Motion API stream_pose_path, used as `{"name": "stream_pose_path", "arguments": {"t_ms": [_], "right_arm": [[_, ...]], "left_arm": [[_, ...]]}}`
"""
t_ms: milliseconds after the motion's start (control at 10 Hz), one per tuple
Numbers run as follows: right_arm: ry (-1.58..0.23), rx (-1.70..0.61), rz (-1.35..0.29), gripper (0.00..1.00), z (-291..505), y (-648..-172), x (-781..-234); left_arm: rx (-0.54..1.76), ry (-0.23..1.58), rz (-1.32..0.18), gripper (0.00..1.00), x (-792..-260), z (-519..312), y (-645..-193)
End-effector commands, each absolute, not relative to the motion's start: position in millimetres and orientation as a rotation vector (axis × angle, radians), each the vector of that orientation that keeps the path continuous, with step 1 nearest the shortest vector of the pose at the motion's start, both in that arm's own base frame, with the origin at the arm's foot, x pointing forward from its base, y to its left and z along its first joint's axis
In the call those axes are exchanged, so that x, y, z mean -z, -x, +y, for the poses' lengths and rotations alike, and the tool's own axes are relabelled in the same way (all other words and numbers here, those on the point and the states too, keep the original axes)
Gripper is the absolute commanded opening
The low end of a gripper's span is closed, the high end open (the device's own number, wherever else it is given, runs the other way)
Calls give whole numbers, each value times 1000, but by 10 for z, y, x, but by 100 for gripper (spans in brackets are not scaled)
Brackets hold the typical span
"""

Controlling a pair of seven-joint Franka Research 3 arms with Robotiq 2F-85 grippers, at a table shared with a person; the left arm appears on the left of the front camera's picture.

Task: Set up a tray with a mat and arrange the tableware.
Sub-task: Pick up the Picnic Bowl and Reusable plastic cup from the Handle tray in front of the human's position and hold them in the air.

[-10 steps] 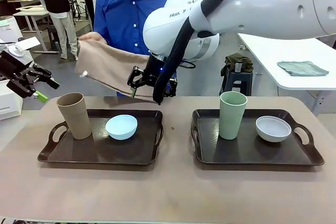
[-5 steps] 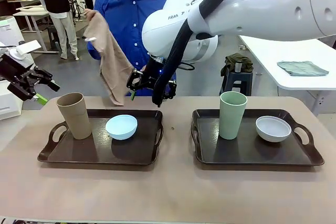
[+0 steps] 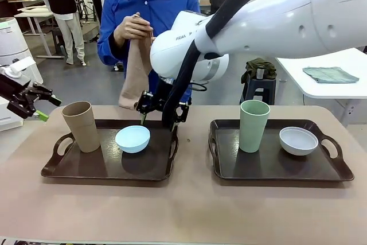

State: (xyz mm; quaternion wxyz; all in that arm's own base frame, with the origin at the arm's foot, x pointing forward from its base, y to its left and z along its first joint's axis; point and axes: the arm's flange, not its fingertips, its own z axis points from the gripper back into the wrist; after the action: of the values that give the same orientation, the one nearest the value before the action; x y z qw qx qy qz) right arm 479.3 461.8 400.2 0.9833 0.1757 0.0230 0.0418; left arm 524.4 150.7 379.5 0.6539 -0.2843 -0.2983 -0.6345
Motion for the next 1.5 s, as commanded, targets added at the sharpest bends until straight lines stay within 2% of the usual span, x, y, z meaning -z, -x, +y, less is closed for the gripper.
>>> {"name": "stream_pose_path", "arguments": {"t_ms": [0,200,600,1200,1400], "right_arm": [[-285,-63,79,100,4945,-4860,-3930],[-227,-57,104,100,5109,-4859,-3852],[-162,-34,108,100,5253,-4911,-3761],[-101,7,117,100,5274,-5044,-3559],[-84,9,115,100,5282,-5057,-3539]], "left_arm": [[1454,781,-643,100,-3701,1446,-5358],[1454,861,-588,100,-3603,1388,-5344],[1472,916,-604,100,-3442,1377,-5360],[1452,907,-814,100,-3176,1174,-5250],[1460,912,-832,100,-3138,1148,-5225]]}}
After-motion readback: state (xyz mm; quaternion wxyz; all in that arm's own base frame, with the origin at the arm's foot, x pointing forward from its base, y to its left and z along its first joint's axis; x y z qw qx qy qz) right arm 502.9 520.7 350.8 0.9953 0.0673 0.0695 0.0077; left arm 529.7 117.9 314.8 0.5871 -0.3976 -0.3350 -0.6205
